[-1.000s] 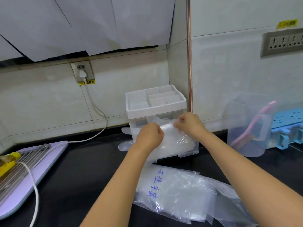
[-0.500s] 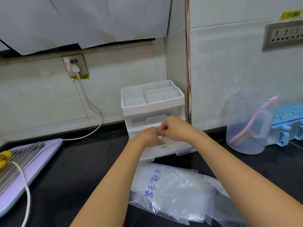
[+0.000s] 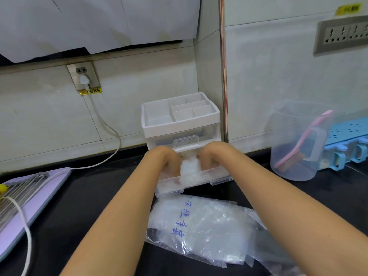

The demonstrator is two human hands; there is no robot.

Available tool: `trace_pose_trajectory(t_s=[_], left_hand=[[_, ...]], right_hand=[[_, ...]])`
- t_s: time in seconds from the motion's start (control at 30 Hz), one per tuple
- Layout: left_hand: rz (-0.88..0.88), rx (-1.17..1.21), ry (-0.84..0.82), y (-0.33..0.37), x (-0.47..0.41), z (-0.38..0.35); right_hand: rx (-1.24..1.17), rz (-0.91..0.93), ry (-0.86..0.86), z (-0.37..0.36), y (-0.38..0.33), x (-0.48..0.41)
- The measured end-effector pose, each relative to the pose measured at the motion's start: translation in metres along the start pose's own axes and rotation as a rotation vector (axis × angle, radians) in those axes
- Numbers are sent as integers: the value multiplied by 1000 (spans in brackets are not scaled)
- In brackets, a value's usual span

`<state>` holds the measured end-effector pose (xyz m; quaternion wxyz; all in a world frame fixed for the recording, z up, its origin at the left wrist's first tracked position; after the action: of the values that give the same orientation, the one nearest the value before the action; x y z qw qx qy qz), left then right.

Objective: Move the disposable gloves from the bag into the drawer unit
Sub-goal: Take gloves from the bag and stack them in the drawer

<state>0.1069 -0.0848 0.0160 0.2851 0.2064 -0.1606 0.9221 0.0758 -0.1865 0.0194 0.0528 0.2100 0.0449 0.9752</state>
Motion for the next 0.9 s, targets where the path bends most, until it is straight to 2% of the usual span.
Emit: trace_pose_trajectory(t_s=[0.2,0.37,0.53,0.67,0.77,0.9], left_hand=[[21,10,8,-5,-4,1],[18,30,26,-6,-4,-2],[-31,131,121,-3,6,0],[-34,357,203,-1,28,4],[-14,491,338,-5,51,9],[-67,807,656,9,101,6]], right_hand=[[4,-36,-3,3,-5,5],[-79,-18,90,7,3,13],[-388,66,175,7,25,39],[-718,136,380,8,44,68],[-844,143,539,6,58,95],[-917,110,618,-15,73,127]])
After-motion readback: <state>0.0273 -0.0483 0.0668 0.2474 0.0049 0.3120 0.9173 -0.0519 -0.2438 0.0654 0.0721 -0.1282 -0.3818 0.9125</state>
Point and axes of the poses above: each hand's wrist, its own x-axis away from the middle knuckle, its own z-axis out of the back of the hand, y = z × x, the point moved 6 cm from there along -x, towards the middle knuckle, and after that the axes turned 5 degrees about -z, right-handed, at the moved point
